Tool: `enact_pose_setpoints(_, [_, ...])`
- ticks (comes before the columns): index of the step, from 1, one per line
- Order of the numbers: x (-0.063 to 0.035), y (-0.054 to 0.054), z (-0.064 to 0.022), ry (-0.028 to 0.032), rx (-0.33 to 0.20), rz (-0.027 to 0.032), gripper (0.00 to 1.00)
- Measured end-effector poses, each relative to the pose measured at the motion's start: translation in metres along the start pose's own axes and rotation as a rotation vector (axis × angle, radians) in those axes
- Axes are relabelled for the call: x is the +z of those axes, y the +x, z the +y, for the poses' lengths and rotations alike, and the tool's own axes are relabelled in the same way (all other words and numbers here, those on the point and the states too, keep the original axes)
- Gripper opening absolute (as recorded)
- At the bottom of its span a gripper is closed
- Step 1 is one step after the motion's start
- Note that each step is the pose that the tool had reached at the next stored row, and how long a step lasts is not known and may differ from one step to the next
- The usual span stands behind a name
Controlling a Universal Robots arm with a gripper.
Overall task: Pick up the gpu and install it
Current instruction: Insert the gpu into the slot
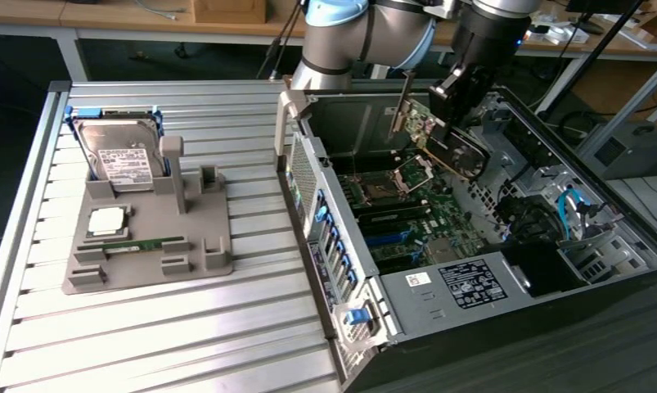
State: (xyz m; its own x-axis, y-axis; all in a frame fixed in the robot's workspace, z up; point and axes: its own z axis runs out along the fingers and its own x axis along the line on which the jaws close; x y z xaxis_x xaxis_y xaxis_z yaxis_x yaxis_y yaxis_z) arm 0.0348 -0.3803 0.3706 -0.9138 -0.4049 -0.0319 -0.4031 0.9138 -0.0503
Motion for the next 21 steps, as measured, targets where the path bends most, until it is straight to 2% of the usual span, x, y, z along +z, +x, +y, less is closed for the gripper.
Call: enact_pose_setpoints(21, [0.0001, 0.0, 0.0, -0.003, -0.094, -0.0047, 0.27])
